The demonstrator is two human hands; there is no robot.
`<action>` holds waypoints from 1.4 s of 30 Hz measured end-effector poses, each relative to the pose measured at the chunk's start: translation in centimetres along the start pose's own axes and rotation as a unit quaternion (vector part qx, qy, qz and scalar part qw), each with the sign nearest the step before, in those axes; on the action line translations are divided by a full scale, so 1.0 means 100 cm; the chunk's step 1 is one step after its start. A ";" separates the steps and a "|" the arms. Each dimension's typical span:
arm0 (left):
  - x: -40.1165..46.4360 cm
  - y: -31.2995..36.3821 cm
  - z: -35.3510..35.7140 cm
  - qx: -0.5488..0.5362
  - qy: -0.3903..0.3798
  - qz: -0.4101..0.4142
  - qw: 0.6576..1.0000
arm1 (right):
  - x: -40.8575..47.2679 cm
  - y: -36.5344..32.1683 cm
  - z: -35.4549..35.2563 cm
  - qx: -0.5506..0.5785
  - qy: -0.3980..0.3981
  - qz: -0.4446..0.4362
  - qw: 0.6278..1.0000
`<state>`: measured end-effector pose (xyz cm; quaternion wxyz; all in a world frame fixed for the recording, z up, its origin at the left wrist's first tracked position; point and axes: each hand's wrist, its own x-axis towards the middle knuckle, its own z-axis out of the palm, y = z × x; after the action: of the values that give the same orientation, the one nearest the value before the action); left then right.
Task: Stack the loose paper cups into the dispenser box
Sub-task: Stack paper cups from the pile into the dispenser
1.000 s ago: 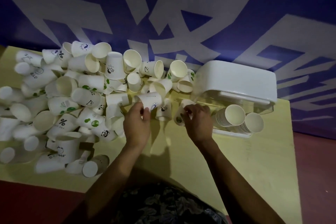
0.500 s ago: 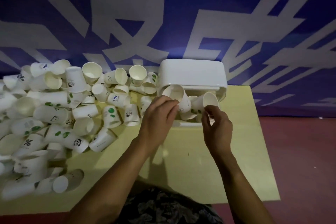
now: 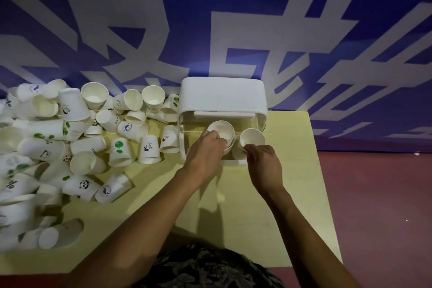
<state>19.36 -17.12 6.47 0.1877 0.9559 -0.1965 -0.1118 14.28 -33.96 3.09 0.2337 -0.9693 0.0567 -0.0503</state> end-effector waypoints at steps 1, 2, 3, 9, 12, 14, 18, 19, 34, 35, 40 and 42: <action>0.004 -0.001 0.004 0.017 -0.016 0.001 1.000 | 0.002 0.002 0.003 -0.009 -0.011 -0.011 1.000; 0.007 -0.001 0.009 0.030 -0.030 -0.001 0.999 | 0.004 0.005 0.005 -0.020 -0.020 -0.024 0.999; 0.010 -0.003 0.014 0.040 -0.041 -0.007 0.998 | 0.006 0.007 0.007 -0.030 -0.027 -0.037 0.999; 0.018 -0.005 0.034 0.054 -0.052 -0.020 0.997 | 0.013 0.021 0.014 -0.018 -0.047 -0.050 0.997; 0.018 -0.006 0.038 0.039 -0.049 -0.021 0.998 | 0.012 0.022 0.016 -0.004 -0.044 -0.046 0.998; 0.014 -0.009 0.039 -0.002 -0.034 -0.025 0.999 | 0.013 0.022 0.018 -0.009 -0.048 -0.051 0.998; -0.004 -0.015 0.031 -0.059 0.088 0.008 0.994 | 0.008 0.015 0.020 -0.006 -0.010 -0.038 0.999; -0.011 -0.018 0.028 -0.075 0.120 0.014 0.990 | 0.005 0.010 0.020 0.000 0.011 -0.031 0.999; -0.109 -0.171 0.028 -0.463 0.106 -0.430 0.768 | -0.029 -0.118 0.101 0.217 -0.178 0.051 0.958; -0.108 -0.177 0.027 -0.494 0.099 -0.445 0.741 | -0.028 -0.124 0.110 0.222 -0.200 0.076 0.951; -0.092 -0.201 0.023 -0.526 0.075 -0.414 0.739 | -0.015 -0.150 0.149 0.337 -0.232 0.255 0.876; -0.081 -0.208 0.020 -0.574 0.060 -0.410 0.707 | -0.005 -0.160 0.160 0.392 -0.209 0.315 0.839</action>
<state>18.49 3.36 -2.54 0.6472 0.6550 0.3282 -0.2109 17.15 -12.62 -3.75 0.6040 -0.7139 0.2841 0.2117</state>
